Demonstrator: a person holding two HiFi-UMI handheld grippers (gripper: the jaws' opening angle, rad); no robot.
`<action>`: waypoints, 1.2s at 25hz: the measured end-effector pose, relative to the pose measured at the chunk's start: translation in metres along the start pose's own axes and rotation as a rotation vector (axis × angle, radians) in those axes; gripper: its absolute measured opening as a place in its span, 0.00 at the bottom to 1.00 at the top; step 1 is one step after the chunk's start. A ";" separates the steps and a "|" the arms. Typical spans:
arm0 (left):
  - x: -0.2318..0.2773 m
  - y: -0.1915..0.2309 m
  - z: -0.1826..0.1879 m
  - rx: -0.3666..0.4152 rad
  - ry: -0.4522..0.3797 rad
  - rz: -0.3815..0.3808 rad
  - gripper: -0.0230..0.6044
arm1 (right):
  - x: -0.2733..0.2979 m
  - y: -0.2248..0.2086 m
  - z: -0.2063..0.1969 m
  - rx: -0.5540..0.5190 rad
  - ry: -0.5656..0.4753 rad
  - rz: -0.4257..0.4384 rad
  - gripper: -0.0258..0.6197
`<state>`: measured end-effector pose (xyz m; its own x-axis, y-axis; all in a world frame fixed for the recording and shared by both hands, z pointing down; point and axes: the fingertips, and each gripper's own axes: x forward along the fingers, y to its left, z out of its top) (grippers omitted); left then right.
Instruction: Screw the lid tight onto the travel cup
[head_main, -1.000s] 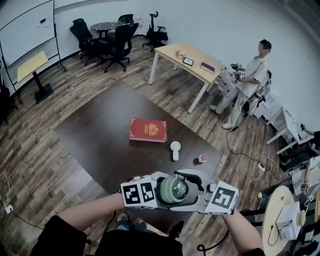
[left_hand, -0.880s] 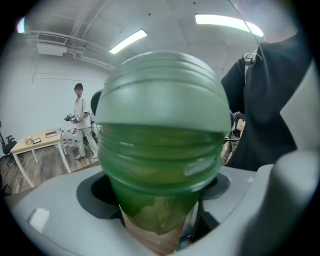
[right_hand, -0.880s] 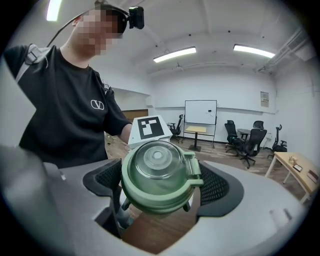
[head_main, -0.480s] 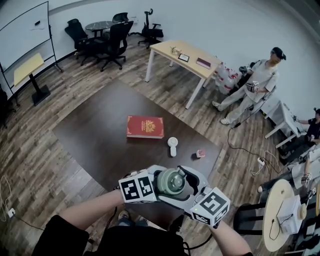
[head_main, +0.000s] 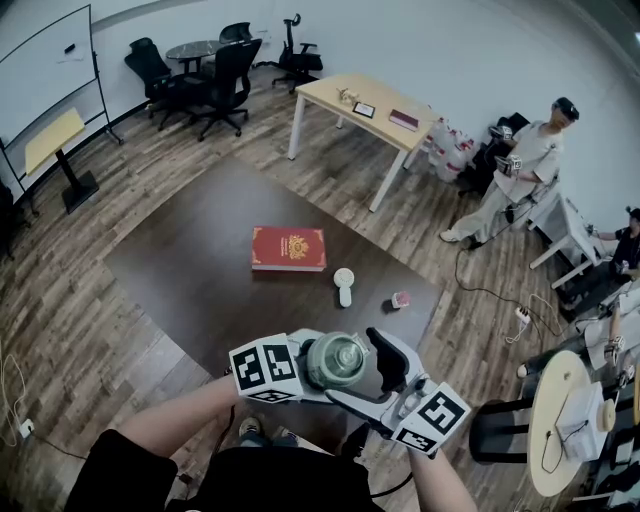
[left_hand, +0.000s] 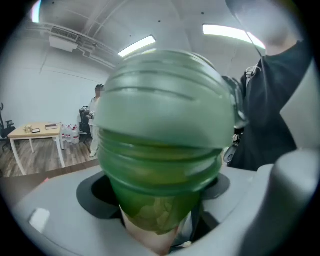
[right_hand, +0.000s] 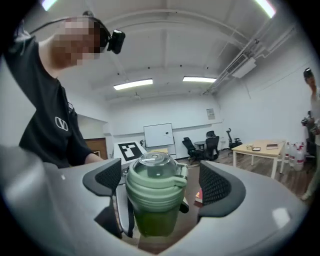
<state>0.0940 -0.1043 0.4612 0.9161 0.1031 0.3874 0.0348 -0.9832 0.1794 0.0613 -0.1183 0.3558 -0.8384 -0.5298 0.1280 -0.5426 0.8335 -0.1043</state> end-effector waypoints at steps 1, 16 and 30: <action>-0.001 -0.003 0.002 -0.005 -0.008 -0.022 0.70 | -0.004 0.004 0.000 -0.031 -0.007 0.062 0.80; -0.006 -0.033 0.016 0.039 -0.010 -0.125 0.70 | -0.017 0.023 0.001 -0.066 -0.047 0.489 0.64; -0.008 -0.004 0.007 -0.016 -0.010 0.021 0.70 | 0.002 0.017 -0.003 -0.023 -0.119 -0.525 0.64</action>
<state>0.0898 -0.1024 0.4512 0.9203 0.0811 0.3826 0.0093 -0.9825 0.1858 0.0507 -0.1046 0.3571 -0.4554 -0.8892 0.0439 -0.8902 0.4542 -0.0342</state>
